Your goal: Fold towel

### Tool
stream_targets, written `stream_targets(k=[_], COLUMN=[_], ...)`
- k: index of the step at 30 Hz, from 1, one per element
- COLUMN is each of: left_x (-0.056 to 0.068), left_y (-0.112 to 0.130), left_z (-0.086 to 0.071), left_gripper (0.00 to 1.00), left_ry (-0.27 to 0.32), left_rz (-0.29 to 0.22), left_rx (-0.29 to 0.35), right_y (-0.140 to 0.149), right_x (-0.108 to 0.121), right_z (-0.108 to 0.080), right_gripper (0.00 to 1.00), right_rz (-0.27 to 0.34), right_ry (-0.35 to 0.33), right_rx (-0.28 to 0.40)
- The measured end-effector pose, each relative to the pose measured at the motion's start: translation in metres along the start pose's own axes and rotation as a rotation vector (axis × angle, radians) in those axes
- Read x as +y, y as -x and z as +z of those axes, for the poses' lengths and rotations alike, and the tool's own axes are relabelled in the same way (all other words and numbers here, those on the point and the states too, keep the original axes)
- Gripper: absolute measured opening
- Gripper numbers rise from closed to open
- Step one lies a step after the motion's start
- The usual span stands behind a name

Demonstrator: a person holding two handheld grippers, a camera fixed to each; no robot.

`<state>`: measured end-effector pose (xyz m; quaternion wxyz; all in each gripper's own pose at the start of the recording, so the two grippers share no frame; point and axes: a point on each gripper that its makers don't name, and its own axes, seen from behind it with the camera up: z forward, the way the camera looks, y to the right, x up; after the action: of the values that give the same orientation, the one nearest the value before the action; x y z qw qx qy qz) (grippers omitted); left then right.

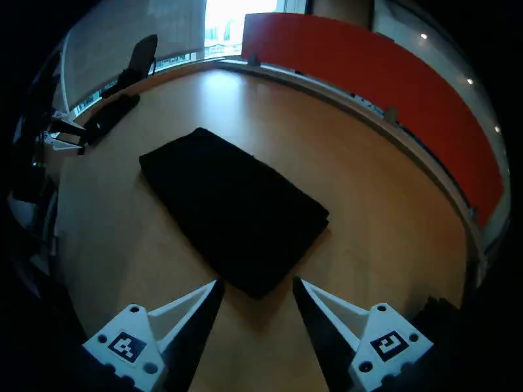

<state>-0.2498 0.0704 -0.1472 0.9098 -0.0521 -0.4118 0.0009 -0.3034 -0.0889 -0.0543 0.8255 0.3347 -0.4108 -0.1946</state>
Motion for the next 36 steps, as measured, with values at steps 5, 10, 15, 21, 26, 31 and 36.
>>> stream_targets(k=[5,10,15,21,26,31,36], left_x=[-0.006,-0.010,-0.014,-0.015,-0.015,-0.015,-0.014], left_y=[0.005,0.008,0.011,0.011,0.010,0.007,0.004], left_z=[-0.009,-0.015,-0.017,-0.018,-0.019,-0.019,-0.020], left_gripper=[0.91,0.91,0.91,0.91,0.91,0.91,0.91], left_ry=[-0.016,-0.028,-0.039,-0.042,-0.043,-0.041,-0.040], left_rz=[-0.020,-0.036,-0.045,-0.050,-0.049,-0.052,-0.058], left_rx=[0.002,0.004,0.004,0.007,0.009,0.013,0.024], right_y=[0.009,0.015,0.017,0.016,0.016,0.015,0.013], right_x=[-0.001,-0.001,-0.002,-0.004,-0.004,-0.001,0.000], right_z=[0.006,0.009,0.010,0.010,0.013,0.012,0.007], right_gripper=[0.68,0.50,0.38,0.32,0.15,0.04,0.04], right_rz=[-0.019,-0.031,-0.029,-0.026,-0.032,-0.031,-0.023], right_ry=[-0.021,-0.042,-0.057,-0.075,-0.081,-0.070,-0.060], right_rx=[-0.023,-0.046,-0.058,-0.056,-0.055,-0.044,-0.032])
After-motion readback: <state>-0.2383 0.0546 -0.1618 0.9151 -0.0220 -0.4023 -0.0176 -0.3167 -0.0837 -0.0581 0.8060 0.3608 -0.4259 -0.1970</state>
